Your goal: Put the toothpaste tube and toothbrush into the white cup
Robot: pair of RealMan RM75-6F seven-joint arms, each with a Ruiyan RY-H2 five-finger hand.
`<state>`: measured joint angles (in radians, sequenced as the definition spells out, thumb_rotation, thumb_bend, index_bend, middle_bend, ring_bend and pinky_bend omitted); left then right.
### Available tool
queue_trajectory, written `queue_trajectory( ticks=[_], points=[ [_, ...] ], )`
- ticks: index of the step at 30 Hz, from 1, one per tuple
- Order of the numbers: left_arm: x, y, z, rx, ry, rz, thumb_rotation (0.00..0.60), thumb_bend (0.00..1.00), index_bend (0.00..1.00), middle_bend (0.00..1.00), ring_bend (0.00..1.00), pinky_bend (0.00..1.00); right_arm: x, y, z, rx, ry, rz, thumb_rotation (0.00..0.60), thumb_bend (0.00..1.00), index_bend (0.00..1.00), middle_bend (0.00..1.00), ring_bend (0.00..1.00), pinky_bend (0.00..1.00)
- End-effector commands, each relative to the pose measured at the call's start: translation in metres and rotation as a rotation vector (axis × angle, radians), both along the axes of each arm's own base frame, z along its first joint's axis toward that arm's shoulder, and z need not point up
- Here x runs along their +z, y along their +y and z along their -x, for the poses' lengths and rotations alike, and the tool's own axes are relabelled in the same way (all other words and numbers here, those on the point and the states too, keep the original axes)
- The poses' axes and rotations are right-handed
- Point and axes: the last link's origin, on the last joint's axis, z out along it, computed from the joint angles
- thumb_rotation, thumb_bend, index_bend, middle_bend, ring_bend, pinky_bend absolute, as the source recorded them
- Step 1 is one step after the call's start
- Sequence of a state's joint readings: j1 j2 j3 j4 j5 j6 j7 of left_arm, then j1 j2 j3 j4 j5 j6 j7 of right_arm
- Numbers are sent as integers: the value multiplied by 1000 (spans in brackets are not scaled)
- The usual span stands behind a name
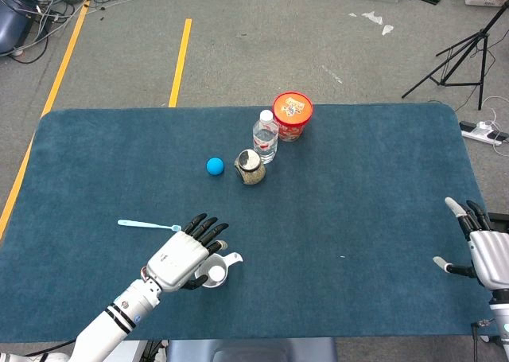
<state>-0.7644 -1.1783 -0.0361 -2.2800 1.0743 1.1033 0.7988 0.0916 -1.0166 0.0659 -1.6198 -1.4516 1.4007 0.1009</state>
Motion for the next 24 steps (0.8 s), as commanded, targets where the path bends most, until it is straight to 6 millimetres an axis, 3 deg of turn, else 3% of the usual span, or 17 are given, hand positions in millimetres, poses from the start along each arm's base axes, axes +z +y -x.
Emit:
queue_trajectory(
  ticks=[1, 8, 14, 20, 24],
  points=[
    [3, 0, 2, 5, -1, -10, 600, 250, 254, 96, 15, 53, 0, 0, 0, 0, 0, 0, 600, 0, 43, 184, 72, 625],
    [23, 0, 13, 22, 14, -76, 600, 250, 254, 97, 17, 56, 1, 1, 0, 0, -2, 2, 600, 0, 43, 184, 72, 625],
    [46, 3, 39, 94, 40, -151, 600, 250, 244, 97, 18, 62, 1, 1, 0, -1, -1, 5, 600, 0, 43, 184, 72, 625],
    [64, 12, 70, 193, 31, -189, 600, 249, 40, 51, 54, 79, -1, 1, 0, -2, 6, 2, 600, 0, 43, 184, 72, 625],
    [74, 21, 91, 243, 19, -212, 600, 249, 14, 24, 54, 79, -2, 0, 0, -3, 9, 3, 600, 0, 43, 184, 72, 625]
  ],
)
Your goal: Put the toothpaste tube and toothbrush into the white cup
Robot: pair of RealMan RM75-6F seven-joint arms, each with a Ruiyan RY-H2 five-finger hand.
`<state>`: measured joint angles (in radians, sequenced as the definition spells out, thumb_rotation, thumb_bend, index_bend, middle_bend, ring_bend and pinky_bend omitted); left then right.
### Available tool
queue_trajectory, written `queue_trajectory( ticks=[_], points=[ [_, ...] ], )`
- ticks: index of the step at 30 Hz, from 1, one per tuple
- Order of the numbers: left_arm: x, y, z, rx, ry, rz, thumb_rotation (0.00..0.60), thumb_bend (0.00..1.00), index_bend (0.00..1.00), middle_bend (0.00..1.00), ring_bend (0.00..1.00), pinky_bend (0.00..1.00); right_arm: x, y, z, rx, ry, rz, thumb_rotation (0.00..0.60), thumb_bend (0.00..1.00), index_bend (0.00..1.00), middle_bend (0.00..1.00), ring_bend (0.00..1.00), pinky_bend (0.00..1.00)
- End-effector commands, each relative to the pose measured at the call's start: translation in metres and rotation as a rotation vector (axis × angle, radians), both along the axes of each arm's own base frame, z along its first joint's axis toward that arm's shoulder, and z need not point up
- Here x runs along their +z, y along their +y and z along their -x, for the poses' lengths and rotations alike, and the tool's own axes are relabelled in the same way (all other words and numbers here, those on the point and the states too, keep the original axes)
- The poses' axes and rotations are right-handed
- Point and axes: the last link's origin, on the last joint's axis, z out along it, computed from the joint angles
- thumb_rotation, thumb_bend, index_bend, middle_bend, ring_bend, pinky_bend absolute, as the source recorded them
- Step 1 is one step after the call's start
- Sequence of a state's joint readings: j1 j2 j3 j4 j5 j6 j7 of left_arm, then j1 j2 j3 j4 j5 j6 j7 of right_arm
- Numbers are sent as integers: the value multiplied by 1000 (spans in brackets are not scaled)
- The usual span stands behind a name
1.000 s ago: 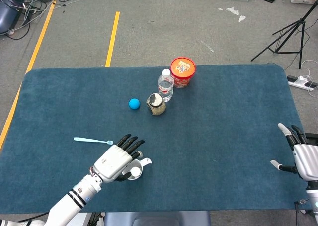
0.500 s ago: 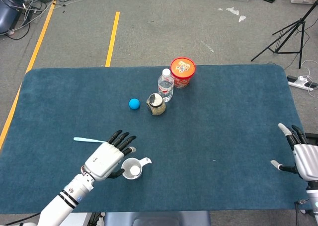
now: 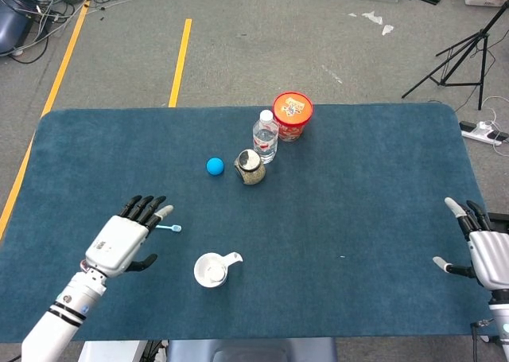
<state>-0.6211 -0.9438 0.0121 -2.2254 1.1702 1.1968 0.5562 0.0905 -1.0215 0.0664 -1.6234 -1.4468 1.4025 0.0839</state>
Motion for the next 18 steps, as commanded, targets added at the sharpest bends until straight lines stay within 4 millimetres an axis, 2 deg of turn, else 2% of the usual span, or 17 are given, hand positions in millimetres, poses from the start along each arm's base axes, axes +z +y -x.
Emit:
queue_trajectory(
  ticks=[1, 5, 11, 18],
  points=[
    [12, 10, 27, 58, 4, -33, 600, 249, 19, 14, 52, 79, 0, 0, 0, 0, 3, 1, 600, 0, 43, 184, 72, 625],
    [12, 21, 45, 82, -12, -41, 600, 249, 75, 0, 50, 79, 0, -1, -1, 1, 6, 10, 600, 0, 43, 184, 72, 625],
    [3, 40, 65, 96, -42, -6, 600, 249, 218, 0, 28, 79, 1, -1, -1, -3, 6, 28, 600, 0, 43, 185, 72, 625],
    [-12, 64, 79, 110, -72, 53, 600, 249, 268, 0, 18, 79, 0, -7, 1, -18, 12, 24, 600, 0, 43, 187, 72, 625]
  ],
)
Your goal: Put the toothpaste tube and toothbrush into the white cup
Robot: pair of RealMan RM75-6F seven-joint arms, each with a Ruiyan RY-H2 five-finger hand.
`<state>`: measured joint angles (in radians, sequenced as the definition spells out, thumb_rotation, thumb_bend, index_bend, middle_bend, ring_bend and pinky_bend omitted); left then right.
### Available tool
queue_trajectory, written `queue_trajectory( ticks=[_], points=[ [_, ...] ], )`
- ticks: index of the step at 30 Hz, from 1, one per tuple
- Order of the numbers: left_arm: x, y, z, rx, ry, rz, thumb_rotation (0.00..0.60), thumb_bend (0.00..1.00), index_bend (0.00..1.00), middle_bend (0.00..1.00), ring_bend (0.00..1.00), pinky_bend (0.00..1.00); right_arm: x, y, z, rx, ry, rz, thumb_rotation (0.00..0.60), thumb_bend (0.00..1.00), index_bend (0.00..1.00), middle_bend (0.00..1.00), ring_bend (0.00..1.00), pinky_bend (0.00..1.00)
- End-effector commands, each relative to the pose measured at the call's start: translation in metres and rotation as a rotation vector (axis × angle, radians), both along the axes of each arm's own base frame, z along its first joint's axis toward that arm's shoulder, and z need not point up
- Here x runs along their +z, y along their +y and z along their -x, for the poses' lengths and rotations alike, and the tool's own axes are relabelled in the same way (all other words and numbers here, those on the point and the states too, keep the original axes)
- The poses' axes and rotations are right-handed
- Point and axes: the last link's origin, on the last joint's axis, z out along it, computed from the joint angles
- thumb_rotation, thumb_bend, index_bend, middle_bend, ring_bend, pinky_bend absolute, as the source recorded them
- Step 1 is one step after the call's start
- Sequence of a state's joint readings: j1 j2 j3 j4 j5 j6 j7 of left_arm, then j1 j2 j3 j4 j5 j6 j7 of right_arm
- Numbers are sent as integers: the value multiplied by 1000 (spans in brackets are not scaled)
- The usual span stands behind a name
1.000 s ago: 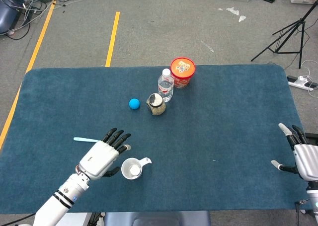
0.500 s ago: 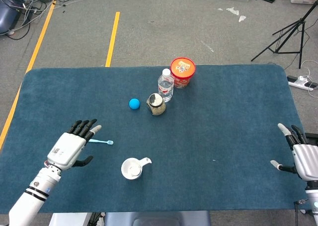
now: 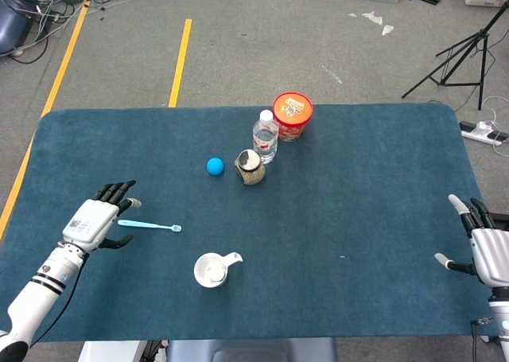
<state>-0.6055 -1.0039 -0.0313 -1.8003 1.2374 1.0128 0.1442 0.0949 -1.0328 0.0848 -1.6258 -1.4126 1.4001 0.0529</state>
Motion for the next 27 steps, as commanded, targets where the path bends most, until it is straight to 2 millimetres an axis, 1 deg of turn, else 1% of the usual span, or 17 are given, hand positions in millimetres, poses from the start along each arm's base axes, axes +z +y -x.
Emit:
queue_trajectory(
  ticks=[1, 6, 13, 20, 27],
  points=[
    [-12, 13, 2, -7, -29, 46, 600, 249, 270, 0, 17, 79, 0, -2, 0, -1, 1, -3, 600, 0, 43, 187, 72, 625],
    [-19, 26, 8, -10, -32, 62, 600, 249, 297, 0, 9, 79, 0, -4, 0, -2, -1, -5, 600, 0, 43, 188, 72, 625],
    [-29, 42, 26, 22, -15, 79, 600, 249, 330, 0, 0, 79, 5, -16, 8, -40, -26, -16, 600, 0, 47, 189, 72, 625],
    [-38, 51, 36, 51, -14, 101, 600, 249, 356, 0, 0, 76, 5, -19, 10, -48, -30, -29, 600, 0, 47, 190, 72, 625],
    [-40, 53, 46, 80, -6, 114, 600, 249, 391, 0, 0, 74, 5, -18, 9, -42, -33, -27, 600, 0, 47, 190, 78, 625]
  ],
)
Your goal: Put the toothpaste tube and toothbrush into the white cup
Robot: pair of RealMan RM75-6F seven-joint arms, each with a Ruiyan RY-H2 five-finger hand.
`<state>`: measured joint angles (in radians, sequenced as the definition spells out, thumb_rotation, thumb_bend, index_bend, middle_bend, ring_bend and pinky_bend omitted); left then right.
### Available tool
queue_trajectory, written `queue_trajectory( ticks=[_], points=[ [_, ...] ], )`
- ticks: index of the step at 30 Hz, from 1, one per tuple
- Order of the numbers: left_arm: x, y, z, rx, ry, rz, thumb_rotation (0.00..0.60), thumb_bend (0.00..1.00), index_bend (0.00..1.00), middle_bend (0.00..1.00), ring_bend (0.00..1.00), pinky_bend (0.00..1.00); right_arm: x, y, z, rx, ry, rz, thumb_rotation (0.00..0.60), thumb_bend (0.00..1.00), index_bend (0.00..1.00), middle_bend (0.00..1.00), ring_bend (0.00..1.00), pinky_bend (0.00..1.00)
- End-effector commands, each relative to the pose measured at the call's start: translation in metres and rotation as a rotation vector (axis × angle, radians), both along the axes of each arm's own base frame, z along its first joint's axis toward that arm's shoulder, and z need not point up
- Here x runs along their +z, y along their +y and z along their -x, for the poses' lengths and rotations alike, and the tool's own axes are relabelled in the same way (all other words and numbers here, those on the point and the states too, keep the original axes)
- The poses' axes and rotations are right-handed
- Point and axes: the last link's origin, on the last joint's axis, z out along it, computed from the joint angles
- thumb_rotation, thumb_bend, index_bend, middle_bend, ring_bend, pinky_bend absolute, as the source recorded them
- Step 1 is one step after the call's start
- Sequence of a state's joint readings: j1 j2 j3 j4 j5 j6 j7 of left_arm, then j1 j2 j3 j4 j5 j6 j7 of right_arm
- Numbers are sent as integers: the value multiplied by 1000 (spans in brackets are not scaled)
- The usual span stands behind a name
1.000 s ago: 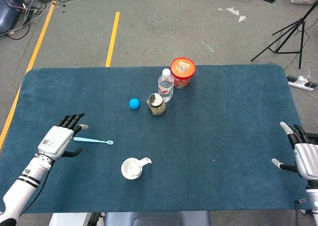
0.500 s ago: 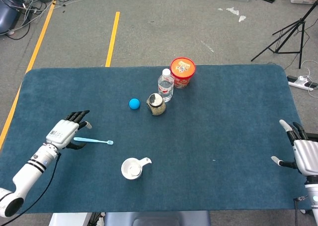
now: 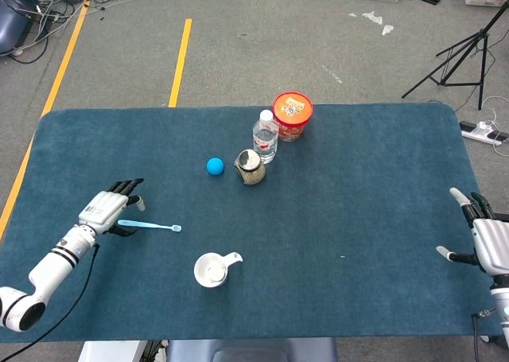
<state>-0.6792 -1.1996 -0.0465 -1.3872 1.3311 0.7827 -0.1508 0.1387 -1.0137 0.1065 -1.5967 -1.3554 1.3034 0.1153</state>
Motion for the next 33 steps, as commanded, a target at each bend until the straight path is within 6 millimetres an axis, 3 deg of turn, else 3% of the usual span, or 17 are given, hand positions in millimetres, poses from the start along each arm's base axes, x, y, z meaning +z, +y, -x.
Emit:
queue_trajectory(
  ticks=[1, 21, 33],
  points=[
    [-1, 0, 4, 12, 3, 4, 600, 249, 393, 0, 0, 74, 0, 0, 0, 3, 0, -1, 600, 0, 47, 190, 80, 625],
    [-29, 9, 24, 44, 19, 7, 600, 248, 357, 0, 0, 74, 2, 3, 0, 6, -6, 8, 600, 0, 47, 190, 80, 625],
    [-43, 12, 32, 92, -14, 4, 600, 248, 428, 0, 0, 74, 1, 2, 0, 5, -4, 2, 600, 0, 47, 190, 80, 625]
  ],
)
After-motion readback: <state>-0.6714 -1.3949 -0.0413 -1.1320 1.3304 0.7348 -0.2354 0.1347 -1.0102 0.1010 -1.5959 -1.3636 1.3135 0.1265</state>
